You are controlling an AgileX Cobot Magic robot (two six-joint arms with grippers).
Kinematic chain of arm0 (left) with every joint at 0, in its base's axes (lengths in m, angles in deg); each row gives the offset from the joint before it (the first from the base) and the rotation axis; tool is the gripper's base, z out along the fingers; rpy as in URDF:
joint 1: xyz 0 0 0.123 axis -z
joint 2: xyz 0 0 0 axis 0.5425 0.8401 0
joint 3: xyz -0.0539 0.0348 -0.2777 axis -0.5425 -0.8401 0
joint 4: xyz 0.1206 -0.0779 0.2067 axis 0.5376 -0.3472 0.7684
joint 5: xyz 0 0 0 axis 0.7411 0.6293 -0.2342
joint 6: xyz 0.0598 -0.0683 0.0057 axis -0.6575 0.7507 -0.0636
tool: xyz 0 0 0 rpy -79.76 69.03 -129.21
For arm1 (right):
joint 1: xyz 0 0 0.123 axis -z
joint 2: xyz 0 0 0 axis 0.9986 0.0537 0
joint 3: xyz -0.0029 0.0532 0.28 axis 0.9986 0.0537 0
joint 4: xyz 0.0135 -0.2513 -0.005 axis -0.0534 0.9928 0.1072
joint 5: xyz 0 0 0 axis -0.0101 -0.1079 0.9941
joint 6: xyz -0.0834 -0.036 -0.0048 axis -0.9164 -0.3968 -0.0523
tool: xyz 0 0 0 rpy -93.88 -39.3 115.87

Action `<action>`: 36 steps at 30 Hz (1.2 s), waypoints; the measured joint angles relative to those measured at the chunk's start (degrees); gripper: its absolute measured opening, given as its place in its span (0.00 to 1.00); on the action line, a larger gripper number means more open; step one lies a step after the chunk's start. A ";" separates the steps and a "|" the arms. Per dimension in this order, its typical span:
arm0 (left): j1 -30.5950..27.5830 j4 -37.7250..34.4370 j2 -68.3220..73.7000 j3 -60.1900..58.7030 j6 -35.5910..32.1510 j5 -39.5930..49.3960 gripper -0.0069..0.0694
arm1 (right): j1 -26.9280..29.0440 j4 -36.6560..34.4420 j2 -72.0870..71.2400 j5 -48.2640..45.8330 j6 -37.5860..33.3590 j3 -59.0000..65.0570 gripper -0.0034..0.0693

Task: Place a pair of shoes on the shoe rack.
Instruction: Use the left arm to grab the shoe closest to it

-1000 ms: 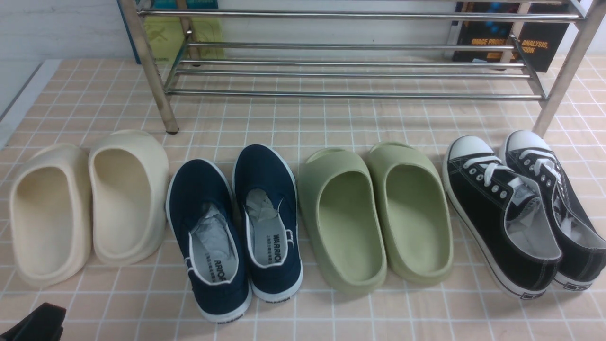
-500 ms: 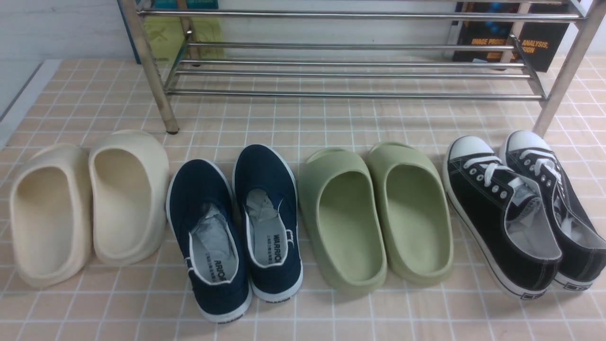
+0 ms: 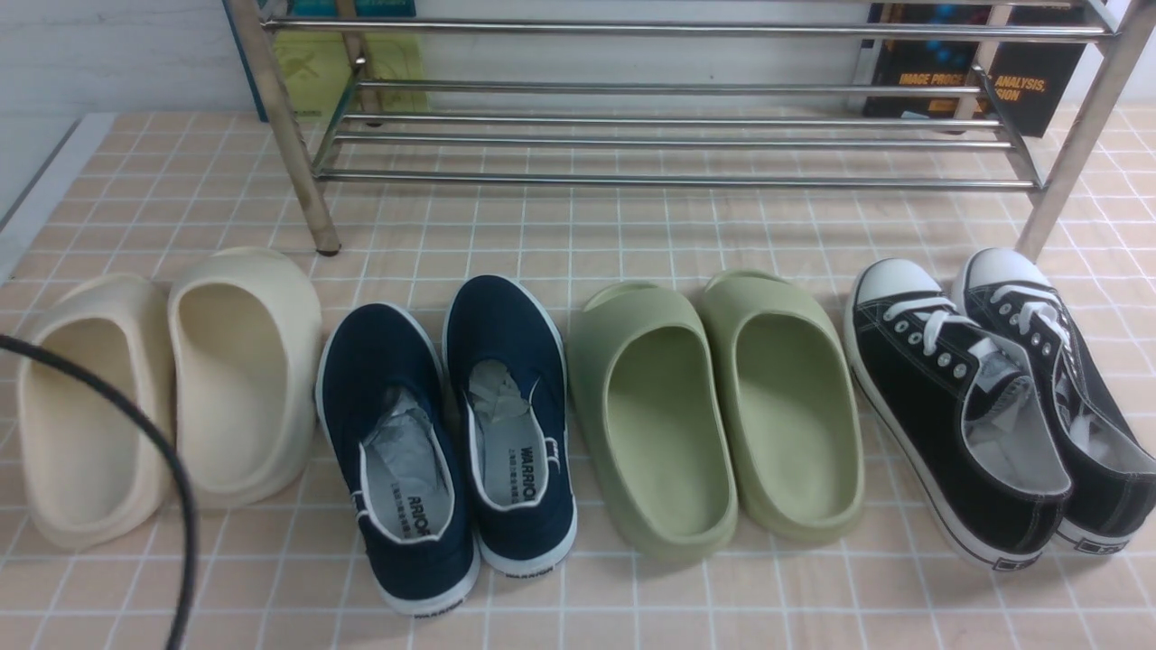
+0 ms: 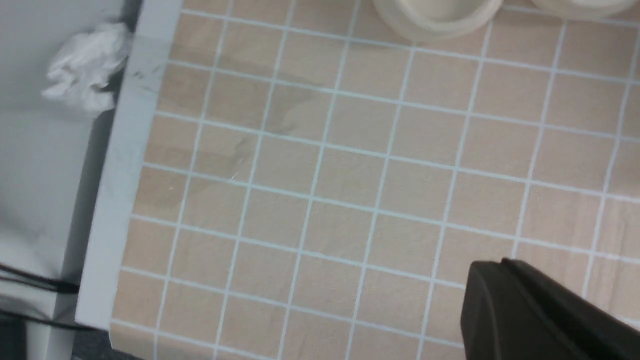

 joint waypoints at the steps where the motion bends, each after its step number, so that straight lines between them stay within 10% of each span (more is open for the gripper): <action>1: 2.04 0.13 1.81 0.28 -0.05 0.00 0.09 | 0.00 0.00 0.00 0.00 0.00 0.00 0.04; 11: 17.08 0.15 19.87 8.74 4.87 -2.36 0.19 | 0.00 0.00 0.00 0.00 0.00 0.00 0.04; 24: 20.00 -4.88 40.93 14.01 19.19 -13.97 0.78 | 0.00 0.00 0.00 0.00 0.00 0.00 0.04; 36: 20.00 -6.48 51.23 9.80 24.13 -20.68 0.64 | 0.00 0.00 0.00 0.00 0.00 0.00 0.04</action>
